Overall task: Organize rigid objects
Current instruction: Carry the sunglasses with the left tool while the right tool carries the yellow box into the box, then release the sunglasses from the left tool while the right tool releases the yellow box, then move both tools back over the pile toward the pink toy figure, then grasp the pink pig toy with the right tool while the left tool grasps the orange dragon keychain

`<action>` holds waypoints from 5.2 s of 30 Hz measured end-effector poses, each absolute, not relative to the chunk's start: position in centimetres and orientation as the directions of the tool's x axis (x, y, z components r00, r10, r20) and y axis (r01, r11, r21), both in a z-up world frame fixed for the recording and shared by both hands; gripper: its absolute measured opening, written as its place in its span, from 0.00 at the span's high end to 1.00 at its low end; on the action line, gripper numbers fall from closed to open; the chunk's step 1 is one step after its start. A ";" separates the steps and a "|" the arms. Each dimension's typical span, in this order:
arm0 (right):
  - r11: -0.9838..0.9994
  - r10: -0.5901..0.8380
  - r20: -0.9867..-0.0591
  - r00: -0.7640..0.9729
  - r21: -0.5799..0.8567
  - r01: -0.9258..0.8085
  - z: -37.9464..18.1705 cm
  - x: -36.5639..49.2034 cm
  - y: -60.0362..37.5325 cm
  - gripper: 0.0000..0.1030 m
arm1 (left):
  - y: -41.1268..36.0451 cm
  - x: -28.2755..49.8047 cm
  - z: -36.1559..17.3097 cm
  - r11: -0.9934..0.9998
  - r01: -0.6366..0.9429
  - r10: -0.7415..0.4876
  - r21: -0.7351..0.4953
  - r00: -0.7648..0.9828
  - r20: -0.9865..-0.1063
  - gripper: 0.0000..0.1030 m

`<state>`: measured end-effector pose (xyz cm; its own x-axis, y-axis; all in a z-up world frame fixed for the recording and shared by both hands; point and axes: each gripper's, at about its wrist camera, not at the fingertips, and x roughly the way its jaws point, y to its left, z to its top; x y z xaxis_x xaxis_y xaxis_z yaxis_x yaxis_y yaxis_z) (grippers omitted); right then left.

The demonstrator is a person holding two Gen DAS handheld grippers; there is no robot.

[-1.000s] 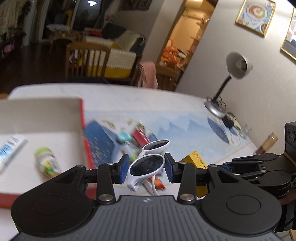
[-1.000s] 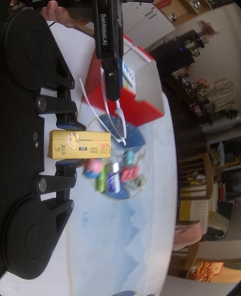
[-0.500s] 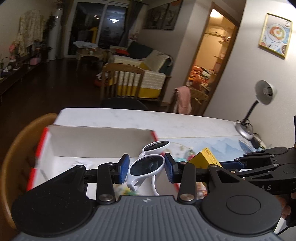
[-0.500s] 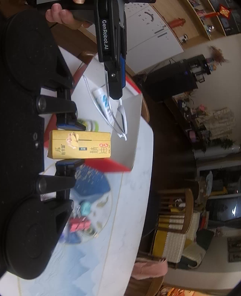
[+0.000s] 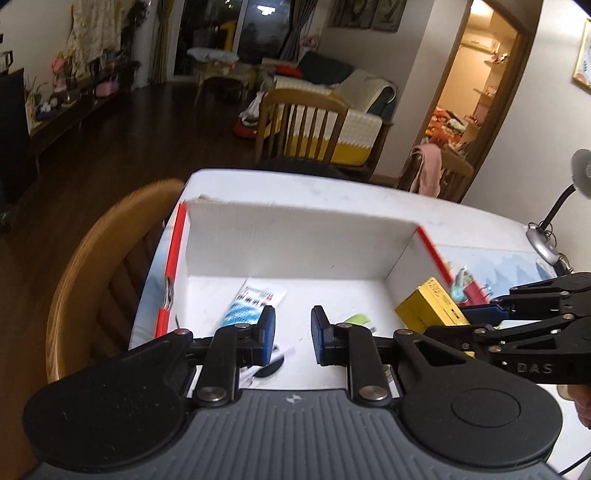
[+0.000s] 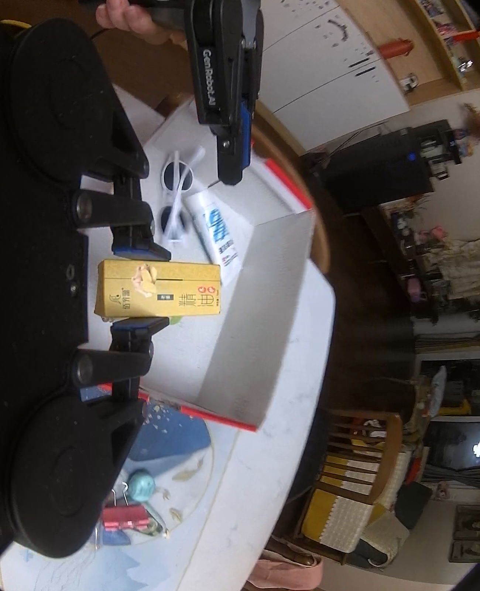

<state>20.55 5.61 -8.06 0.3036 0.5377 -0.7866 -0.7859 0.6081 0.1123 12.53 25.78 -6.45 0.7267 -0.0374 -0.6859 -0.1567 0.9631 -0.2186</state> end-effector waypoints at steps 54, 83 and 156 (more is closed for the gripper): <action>0.615 0.613 -0.719 0.328 0.173 -0.769 -5.7 18.1 -0.3 0.30 | 19.1 11.7 -4.2 0.983 -0.090 -0.047 -0.162 0.722 -0.690 0.79; 0.728 0.564 -0.723 0.399 0.209 -0.652 -7.2 20.1 -19.5 0.20 | 4.1 13.8 -5.7 0.982 0.029 -0.151 -0.186 0.708 -0.690 0.27; 0.723 0.538 -0.827 0.161 0.355 -0.593 -17.4 31.8 -16.1 0.59 | -10.7 17.8 -17.7 0.944 0.278 -0.084 0.175 0.719 -0.690 0.45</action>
